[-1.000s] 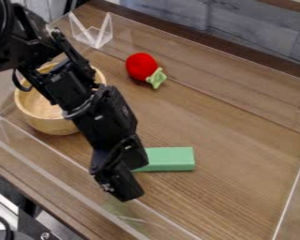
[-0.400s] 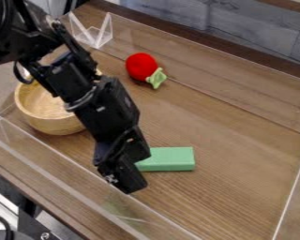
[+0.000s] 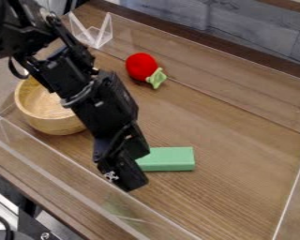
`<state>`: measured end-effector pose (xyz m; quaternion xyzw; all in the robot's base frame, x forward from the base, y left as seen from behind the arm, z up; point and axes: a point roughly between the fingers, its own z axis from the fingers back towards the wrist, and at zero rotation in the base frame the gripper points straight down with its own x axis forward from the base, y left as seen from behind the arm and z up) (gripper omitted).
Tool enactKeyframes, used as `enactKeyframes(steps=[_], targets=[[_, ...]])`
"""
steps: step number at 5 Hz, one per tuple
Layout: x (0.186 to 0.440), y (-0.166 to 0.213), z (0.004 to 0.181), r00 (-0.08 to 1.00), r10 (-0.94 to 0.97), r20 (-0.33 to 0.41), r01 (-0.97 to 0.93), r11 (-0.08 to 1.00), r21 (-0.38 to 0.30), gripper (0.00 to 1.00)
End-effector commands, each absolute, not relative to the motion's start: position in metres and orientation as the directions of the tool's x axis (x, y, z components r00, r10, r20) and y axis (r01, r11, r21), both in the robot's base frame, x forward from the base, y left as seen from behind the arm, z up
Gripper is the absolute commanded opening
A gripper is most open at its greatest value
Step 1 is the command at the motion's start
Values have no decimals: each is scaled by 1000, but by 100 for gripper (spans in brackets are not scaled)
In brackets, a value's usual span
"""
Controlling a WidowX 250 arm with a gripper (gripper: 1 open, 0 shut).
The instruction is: Remove the green stick from the brown bowl and put it on the table
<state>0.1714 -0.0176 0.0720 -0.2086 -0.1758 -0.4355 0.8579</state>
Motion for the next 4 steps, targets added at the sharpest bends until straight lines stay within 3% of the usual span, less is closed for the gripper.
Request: enactKeyframes(steps=[1, 2, 3, 4], targets=[[174, -2, 62, 581, -651, 488, 798, 574, -185, 100], [173, 6, 51, 601, -627, 495, 780, 596, -192, 100], [184, -5, 60, 641, -595, 485, 743, 638, -201, 100], [179, 9, 78, 651, -606, 458, 742, 636, -213, 100]])
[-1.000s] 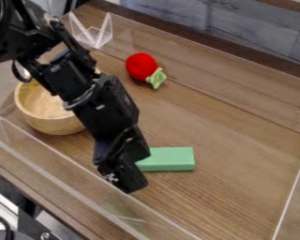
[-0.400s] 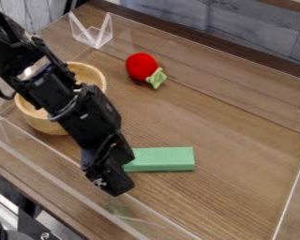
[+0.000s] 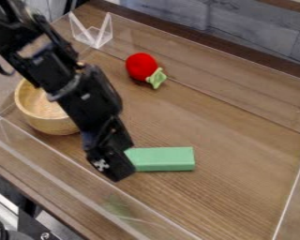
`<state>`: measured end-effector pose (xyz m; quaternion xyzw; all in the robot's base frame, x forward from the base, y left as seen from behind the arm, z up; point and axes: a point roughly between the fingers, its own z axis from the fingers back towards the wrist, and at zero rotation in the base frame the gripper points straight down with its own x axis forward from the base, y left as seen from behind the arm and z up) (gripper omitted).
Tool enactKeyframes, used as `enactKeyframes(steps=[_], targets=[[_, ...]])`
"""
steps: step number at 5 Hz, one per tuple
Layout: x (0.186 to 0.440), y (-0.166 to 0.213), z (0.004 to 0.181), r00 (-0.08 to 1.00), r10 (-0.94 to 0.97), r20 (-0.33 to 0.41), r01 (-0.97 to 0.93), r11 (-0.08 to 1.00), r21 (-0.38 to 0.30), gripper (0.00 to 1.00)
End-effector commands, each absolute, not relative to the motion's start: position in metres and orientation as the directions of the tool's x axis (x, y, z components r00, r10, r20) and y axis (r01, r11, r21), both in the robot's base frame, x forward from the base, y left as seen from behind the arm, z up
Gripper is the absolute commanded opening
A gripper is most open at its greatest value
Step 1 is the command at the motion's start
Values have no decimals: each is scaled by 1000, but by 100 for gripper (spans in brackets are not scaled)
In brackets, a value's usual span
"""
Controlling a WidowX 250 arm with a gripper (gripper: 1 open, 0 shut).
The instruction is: Remove the green stick from the brown bowl and put it on the table
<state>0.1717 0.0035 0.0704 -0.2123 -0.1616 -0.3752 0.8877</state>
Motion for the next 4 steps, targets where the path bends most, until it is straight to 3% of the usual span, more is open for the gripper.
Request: enactKeyframes(steps=[1, 3, 4], targets=[[176, 18, 86, 654, -623, 429, 747, 623, -233, 100], [186, 8, 84, 653, -638, 408, 753, 605, -259, 100], [183, 0, 82, 644, -651, 403, 762, 593, -261, 0]])
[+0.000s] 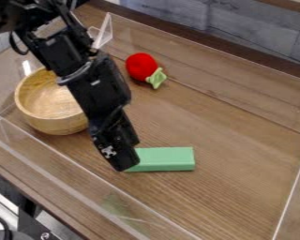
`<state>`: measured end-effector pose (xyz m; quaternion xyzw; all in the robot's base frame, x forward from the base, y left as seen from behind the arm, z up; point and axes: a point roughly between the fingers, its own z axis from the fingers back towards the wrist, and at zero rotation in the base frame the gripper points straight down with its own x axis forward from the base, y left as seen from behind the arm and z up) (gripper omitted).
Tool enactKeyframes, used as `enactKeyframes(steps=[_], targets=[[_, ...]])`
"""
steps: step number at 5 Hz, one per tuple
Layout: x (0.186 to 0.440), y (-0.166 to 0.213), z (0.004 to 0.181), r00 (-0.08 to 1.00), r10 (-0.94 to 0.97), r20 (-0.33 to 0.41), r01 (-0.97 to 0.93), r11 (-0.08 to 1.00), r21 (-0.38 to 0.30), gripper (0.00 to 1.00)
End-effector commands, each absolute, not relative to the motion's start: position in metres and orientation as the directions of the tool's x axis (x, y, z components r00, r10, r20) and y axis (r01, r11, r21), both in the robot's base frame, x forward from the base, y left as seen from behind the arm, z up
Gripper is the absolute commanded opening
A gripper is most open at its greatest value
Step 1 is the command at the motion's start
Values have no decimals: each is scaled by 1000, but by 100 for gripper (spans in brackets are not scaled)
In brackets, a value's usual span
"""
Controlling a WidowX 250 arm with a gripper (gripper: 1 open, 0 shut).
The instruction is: Remove the green stick from the brown bowl and put it on the table
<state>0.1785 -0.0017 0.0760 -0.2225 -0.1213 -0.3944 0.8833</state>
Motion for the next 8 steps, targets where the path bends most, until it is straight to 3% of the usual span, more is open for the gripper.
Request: enactKeyframes(steps=[1, 3, 4, 5, 7, 8], targets=[[181, -5, 80, 633, -664, 398, 772, 579, -262, 0], [179, -3, 53, 556, -744, 370, 831, 481, -280, 0], [175, 8, 50, 562, -745, 361, 826, 483, -289, 0], [175, 16, 50, 565, -747, 351, 824, 483, -298, 100], [177, 8, 49, 470, -812, 345, 875, 377, -305, 100], [177, 12, 61, 500, -792, 349, 861, 412, -298, 100]])
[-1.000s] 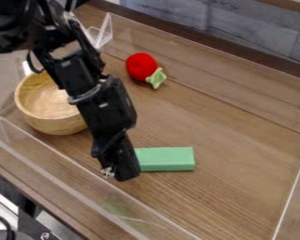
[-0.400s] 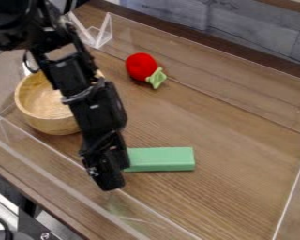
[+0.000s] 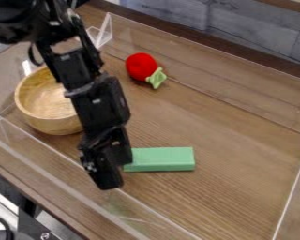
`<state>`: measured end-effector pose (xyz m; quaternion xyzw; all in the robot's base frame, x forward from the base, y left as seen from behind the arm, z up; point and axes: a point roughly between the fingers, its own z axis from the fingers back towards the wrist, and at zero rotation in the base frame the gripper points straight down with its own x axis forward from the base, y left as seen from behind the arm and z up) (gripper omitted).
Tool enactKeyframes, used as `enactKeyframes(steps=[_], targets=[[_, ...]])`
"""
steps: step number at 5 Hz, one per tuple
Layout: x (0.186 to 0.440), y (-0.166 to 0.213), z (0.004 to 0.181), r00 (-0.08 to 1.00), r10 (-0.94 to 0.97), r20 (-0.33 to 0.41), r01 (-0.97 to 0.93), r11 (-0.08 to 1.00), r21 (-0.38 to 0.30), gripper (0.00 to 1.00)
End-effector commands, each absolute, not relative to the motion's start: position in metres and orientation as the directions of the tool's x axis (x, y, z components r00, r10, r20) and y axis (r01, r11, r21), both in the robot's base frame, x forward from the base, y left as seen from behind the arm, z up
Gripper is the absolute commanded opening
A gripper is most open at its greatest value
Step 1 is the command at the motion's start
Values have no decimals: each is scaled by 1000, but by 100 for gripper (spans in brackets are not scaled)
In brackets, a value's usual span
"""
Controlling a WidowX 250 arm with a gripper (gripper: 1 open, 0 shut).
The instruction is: Remove the green stick from the brown bowl and put it on the table
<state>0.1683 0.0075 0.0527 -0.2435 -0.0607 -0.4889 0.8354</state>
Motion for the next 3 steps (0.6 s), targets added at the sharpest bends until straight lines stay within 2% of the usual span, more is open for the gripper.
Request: enactKeyframes(steps=[1, 3], targets=[[178, 16, 69, 526, -776, 348, 847, 444, -291, 100], [181, 2, 52, 375, -863, 339, 916, 288, -280, 100]])
